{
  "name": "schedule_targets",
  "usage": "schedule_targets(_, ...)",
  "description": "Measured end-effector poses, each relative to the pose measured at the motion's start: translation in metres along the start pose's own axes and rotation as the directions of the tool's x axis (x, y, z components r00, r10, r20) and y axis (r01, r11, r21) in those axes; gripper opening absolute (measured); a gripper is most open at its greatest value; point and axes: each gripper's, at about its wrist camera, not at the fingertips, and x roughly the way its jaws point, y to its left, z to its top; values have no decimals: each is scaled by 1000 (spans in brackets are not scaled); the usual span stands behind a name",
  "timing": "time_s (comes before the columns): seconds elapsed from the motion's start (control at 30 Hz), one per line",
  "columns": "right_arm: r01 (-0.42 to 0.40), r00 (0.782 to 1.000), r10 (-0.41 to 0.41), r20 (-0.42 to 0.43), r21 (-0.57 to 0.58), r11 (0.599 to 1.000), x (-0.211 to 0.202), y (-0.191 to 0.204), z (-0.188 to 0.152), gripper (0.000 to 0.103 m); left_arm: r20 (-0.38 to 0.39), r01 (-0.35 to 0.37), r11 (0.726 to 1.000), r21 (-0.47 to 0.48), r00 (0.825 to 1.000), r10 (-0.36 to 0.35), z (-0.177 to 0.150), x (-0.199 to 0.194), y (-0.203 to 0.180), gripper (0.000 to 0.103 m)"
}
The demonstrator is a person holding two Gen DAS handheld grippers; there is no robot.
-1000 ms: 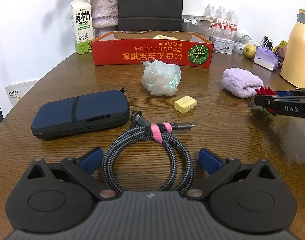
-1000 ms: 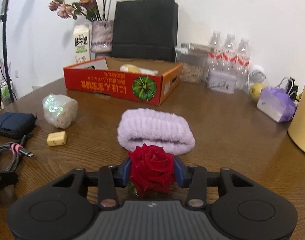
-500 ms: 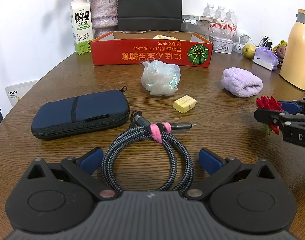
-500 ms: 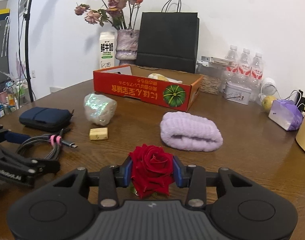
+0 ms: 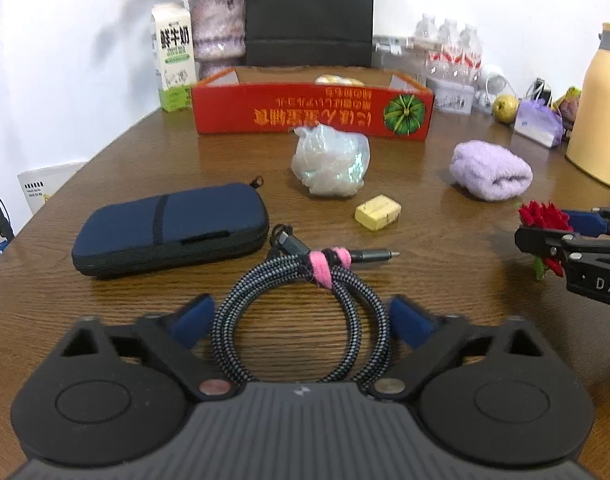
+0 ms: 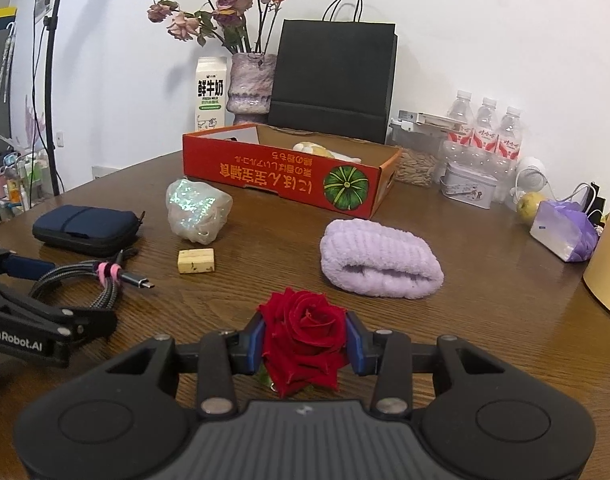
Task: Organize objects
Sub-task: 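Carry the cable with the left tool toward the red box while the right tool carries the rose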
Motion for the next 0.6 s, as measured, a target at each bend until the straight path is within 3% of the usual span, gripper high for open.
schedule_targets(0.6,9,1000,-10,24,12,1000,-4,0,1,39,42,35,999,-9,998,-35,2,-15,6,89)
